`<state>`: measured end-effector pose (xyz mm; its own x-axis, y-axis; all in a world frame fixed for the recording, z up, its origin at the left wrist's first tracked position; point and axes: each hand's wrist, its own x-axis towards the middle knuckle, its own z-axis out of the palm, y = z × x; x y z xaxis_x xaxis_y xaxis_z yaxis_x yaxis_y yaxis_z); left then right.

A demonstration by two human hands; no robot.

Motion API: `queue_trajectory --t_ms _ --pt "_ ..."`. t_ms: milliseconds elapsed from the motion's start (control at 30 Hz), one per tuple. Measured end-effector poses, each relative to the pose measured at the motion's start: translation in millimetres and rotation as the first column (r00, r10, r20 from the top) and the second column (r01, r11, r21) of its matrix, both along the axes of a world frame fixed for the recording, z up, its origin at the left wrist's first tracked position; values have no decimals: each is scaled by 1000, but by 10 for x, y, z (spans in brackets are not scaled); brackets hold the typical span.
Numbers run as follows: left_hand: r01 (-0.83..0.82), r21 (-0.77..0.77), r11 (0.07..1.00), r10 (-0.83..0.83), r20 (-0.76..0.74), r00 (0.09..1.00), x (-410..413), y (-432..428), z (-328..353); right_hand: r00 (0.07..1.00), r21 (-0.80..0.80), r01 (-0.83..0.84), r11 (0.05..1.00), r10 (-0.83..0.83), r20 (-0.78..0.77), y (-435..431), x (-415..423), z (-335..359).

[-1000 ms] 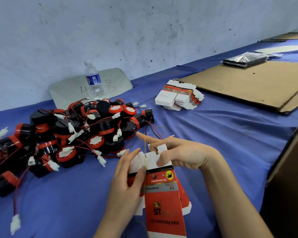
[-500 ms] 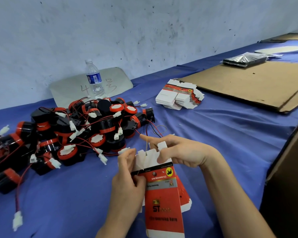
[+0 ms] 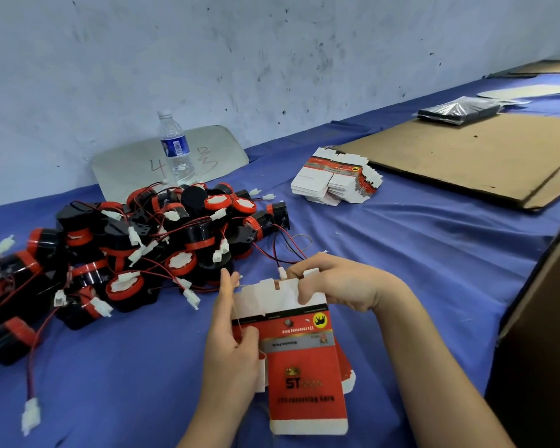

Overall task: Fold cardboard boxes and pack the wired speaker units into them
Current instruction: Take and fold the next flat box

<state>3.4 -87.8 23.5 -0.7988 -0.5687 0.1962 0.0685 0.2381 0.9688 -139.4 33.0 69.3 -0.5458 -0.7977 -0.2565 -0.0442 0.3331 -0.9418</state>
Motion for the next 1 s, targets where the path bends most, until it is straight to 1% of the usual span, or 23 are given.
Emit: queue_trajectory --t_ms 67,100,167,233,300,467,533,567,600,633,667,700,733,767,833,933,1000 --pt "-39 -27 999 39 23 999 3 -4 -18 984 -13 174 985 -173 42 -1 -41 -16" --pt "-55 -39 998 56 31 998 7 -11 -27 975 -54 213 976 -209 71 -2 -54 -2" --pt "-58 -64 996 60 40 997 8 -12 -35 972 -168 227 959 -214 92 8 -104 30" --pt "-33 -81 996 36 36 999 3 4 -37 962 -236 272 933 -255 97 21 -155 16" --pt "-15 -62 998 17 25 1000 -7 17 -43 954 -257 300 919 -284 99 33 -183 -5" --pt "-31 69 997 31 3 1000 -30 -53 -68 949 -286 308 908 -271 162 72 -212 -31" --pt "-11 46 999 11 13 1000 -20 -81 -103 923 -309 370 876 -308 229 75 -230 -21" --pt "6 -8 1000 -6 37 999 -14 -82 -115 890 -332 435 837 -345 296 70 -247 -22" --pt "14 -77 997 -9 66 998 -9 -79 -121 835 -363 523 772 -378 399 69 -264 -24" --pt "10 -148 989 4 90 996 -7 -85 -132 767 -390 613 687 -401 500 79 -289 -30" --pt "-4 -196 981 23 97 995 -4 -88 -146 713 -411 680 607 -416 565 100 -319 -34" --pt "-16 -198 980 35 91 995 -2 -96 -164 682 -425 717 553 -431 591 125 -354 -35" --pt "-26 -171 985 41 89 995 0 -103 -177 679 -439 725 531 -440 588 155 -372 -30" --pt "-24 -139 990 37 93 995 3 -97 -168 695 -454 711 537 -438 570 176 -379 -31" --pt "12 -85 996 -6 71 997 15 -73 -134 759 -481 643 596 -410 506 186 -366 -30" --pt "-23 -120 992 20 -25 999 45 -20 -33 865 -493 492 718 -338 372 123 -294 -13" --pt "-38 -105 994 25 -116 993 85 -12 41 896 -483 433 761 -304 325 64 -250 -7"
